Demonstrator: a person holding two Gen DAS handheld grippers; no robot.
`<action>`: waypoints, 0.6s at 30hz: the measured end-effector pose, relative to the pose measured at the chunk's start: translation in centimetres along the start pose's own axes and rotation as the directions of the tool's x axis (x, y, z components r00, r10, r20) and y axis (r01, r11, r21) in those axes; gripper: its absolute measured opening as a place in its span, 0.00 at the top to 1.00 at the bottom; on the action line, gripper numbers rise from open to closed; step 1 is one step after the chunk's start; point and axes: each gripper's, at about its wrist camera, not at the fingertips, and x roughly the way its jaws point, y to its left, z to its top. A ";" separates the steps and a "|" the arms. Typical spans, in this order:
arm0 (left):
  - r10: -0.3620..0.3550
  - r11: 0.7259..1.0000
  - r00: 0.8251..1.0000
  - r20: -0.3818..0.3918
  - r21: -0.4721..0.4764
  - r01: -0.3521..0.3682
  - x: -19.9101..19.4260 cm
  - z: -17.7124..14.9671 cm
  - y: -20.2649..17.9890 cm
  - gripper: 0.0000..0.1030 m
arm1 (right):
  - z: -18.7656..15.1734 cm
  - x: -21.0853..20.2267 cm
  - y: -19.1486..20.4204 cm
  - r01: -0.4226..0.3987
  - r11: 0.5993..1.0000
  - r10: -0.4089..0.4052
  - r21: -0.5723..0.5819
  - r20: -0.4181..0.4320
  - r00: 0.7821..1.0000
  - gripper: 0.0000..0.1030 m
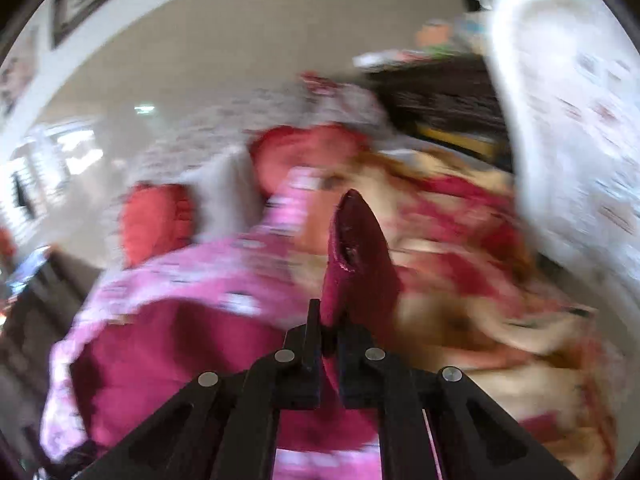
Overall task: Fold small clothes
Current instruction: 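Fold the held sleeve across the body with the right gripper and release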
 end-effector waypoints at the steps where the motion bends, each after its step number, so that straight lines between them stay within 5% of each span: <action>1: 0.003 1.000 1.000 -0.009 0.004 -0.003 -0.2 0.0 -0.1 0.31 | 0.2 0.5 2.3 -0.052 0.999 0.052 -0.009 -0.004 0.999 0.95; 5: -0.007 0.999 1.000 -0.013 -0.051 0.006 -2.7 -1.1 0.7 0.31 | -0.2 2.2 11.3 -0.232 0.971 0.230 -0.060 -0.043 0.972 0.95; 11: -0.015 0.990 1.000 -0.010 -0.142 0.013 -3.4 -3.4 2.7 0.31 | -4.9 5.3 26.4 -0.489 0.860 0.461 -0.148 -0.186 0.868 0.95; 15: -0.049 0.984 0.999 -0.001 -0.173 0.048 -3.4 -3.5 3.4 0.31 | -10.0 9.4 33.6 -0.532 0.817 0.442 -0.221 -0.353 0.825 0.95; 18: -0.044 0.985 0.999 -0.001 -0.167 0.043 -3.5 -3.6 3.4 0.30 | -12.8 12.4 35.8 -0.508 0.824 0.377 -0.250 -0.427 0.822 0.95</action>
